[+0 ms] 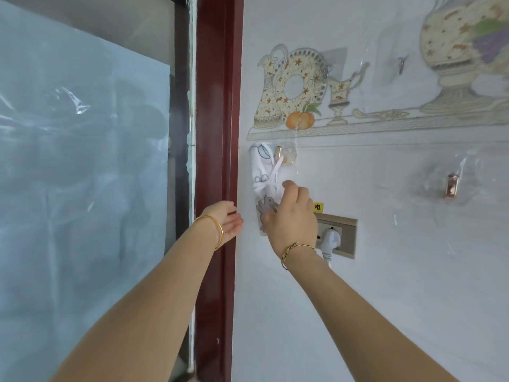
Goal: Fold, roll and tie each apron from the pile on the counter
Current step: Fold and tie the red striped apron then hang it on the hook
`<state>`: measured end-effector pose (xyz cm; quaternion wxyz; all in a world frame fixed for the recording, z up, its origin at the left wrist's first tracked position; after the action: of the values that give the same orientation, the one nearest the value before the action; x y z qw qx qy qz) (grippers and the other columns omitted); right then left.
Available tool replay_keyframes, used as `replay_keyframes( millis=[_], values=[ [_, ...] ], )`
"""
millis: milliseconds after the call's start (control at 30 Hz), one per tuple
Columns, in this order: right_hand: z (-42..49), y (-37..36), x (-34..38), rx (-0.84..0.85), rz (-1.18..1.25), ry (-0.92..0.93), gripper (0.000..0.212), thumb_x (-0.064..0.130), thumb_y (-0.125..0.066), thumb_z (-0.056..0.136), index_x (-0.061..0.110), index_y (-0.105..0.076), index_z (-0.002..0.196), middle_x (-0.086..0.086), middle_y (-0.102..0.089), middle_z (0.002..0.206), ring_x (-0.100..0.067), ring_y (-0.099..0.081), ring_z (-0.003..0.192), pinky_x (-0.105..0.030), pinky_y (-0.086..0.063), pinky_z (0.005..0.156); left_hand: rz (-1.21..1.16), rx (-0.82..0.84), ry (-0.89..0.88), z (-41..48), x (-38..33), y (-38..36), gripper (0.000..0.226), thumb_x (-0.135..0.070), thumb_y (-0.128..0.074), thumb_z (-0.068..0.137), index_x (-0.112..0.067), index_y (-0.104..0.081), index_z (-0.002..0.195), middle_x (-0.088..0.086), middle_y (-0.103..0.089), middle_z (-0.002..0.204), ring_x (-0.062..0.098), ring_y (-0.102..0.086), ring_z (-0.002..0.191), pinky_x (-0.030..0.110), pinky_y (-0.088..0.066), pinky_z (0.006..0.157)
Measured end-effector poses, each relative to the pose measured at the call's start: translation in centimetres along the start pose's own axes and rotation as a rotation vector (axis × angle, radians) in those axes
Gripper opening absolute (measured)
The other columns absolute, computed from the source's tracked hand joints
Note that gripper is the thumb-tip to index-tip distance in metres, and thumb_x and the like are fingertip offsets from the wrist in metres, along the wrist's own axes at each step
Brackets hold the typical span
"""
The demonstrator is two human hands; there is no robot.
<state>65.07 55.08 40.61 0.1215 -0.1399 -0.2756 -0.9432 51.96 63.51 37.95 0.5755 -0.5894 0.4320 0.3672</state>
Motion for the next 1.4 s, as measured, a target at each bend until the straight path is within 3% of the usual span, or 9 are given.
replay_keyframes(
  millis=[167, 333, 433, 633, 700, 800, 1167, 1300, 1400],
  values=[
    [-6.5, -2.0, 2.2, 0.25, 0.026, 0.102, 0.036, 0.018, -0.048, 0.088, 0.014, -0.041, 0.123, -0.005, -0.045, 0.119, -0.026, -0.049, 0.104, -0.033, -0.041, 0.068, 0.078, -0.118, 0.043, -5.1, 4.6, 5.5, 0.022, -0.01, -0.059, 0.091, -0.004, -0.059, 0.112, 0.009, -0.065, 0.094, 0.018, -0.063, 0.081, 0.027, -0.052, 0.065],
    [-19.4, -8.2, 5.5, 0.766, 0.075, 0.251, 0.03, 0.022, -0.043, 0.093, 0.013, -0.04, 0.122, -0.006, -0.05, 0.117, -0.028, -0.056, 0.096, -0.031, -0.041, 0.069, 0.159, -0.365, 0.182, -13.0, 14.0, 15.8, 0.004, -0.011, -0.057, 0.091, -0.011, -0.059, 0.087, 0.005, -0.06, 0.075, 0.013, -0.059, 0.064, 0.023, -0.05, 0.056],
    [-29.3, -11.7, 8.6, 1.083, 0.113, 0.316, 0.024, 0.025, -0.042, 0.095, 0.014, -0.042, 0.116, -0.006, -0.056, 0.115, -0.027, -0.057, 0.094, -0.032, -0.041, 0.073, 0.229, -0.556, 0.273, -21.1, 20.3, 23.9, 0.018, -0.008, -0.051, 0.093, -0.014, -0.053, 0.076, 0.004, -0.054, 0.07, 0.012, -0.054, 0.055, 0.02, -0.046, 0.046],
    [-52.2, -9.5, 23.2, 1.581, 0.295, 0.569, 0.036, 0.027, -0.041, 0.095, 0.01, -0.039, 0.127, -0.008, -0.051, 0.131, -0.028, -0.053, 0.113, -0.038, -0.045, 0.093, 0.467, -1.11, 0.542, -45.4, 27.7, 44.8, 0.02, 0.002, -0.045, 0.086, -0.007, -0.051, 0.07, 0.016, -0.059, 0.079, 0.031, -0.06, 0.075, 0.043, -0.056, 0.075],
    [-55.2, -8.4, 26.0, 1.62, 0.329, 0.63, 0.035, 0.027, -0.042, 0.095, 0.01, -0.041, 0.126, -0.009, -0.052, 0.129, -0.028, -0.053, 0.111, -0.037, -0.046, 0.092, 0.607, -1.278, 0.633, -50.2, 27.3, 48.6, 0.006, -0.003, -0.049, 0.084, -0.002, -0.056, 0.086, 0.027, -0.059, 0.111, 0.039, -0.058, 0.104, 0.043, -0.05, 0.091],
    [-60.3, -7.0, 32.0, 1.661, 0.354, 0.699, 0.037, 0.029, -0.043, 0.095, 0.01, -0.041, 0.127, -0.009, -0.053, 0.128, -0.028, -0.053, 0.111, -0.037, -0.046, 0.091, 0.821, -1.415, 0.773, -57.9, 25.1, 54.3, 0.043, -0.015, -0.054, 0.089, -0.001, -0.043, 0.129, 0.021, -0.04, 0.134, 0.037, -0.044, 0.123, 0.039, -0.038, 0.101],
    [-70.4, -5.9, 45.1, 1.837, 0.355, 0.581, 0.037, 0.024, -0.044, 0.096, 0.008, -0.043, 0.128, -0.01, -0.055, 0.118, -0.028, -0.06, 0.101, -0.034, -0.047, 0.08, 1.527, -0.975, 0.971, -66.7, 26.1, 69.0, 0.053, -0.021, -0.068, 0.083, -0.014, -0.042, 0.128, 0.012, -0.034, 0.137, 0.031, -0.036, 0.124, 0.041, -0.042, 0.099],
    [-71.4, -6.6, 46.3, 1.867, 0.408, 0.416, 0.037, 0.019, -0.045, 0.094, -0.008, -0.049, 0.12, -0.031, -0.058, 0.104, -0.026, -0.059, 0.077, -0.036, -0.047, 0.068, 1.738, -0.873, 0.887, -66.9, 26.4, 70.8, 0.031, -0.017, -0.065, 0.084, -0.018, -0.053, 0.112, 0.01, -0.04, 0.125, 0.028, -0.038, 0.115, 0.039, -0.04, 0.098],
    [-72.3, -6.2, 47.2, 1.941, 0.496, 0.248, 0.04, 0.014, -0.048, 0.093, -0.017, -0.046, 0.119, -0.038, -0.055, 0.098, -0.024, -0.053, 0.071, -0.032, -0.044, 0.062, 1.557, -1.043, 0.555, -66.6, 24.7, 71.1, 0.007, -0.016, -0.052, 0.092, -0.013, -0.054, 0.098, 0.007, -0.049, 0.109, 0.026, -0.049, 0.101, 0.04, -0.047, 0.09]
  ],
)
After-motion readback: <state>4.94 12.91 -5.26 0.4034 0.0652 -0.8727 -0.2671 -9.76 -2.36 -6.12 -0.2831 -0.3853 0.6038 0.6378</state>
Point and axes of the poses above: each hand's wrist, its own z-axis towards the middle knuckle, its own y-axis out of the back of the hand, x = y × z, the point moved 4 cm from there along z, towards the middle knuckle
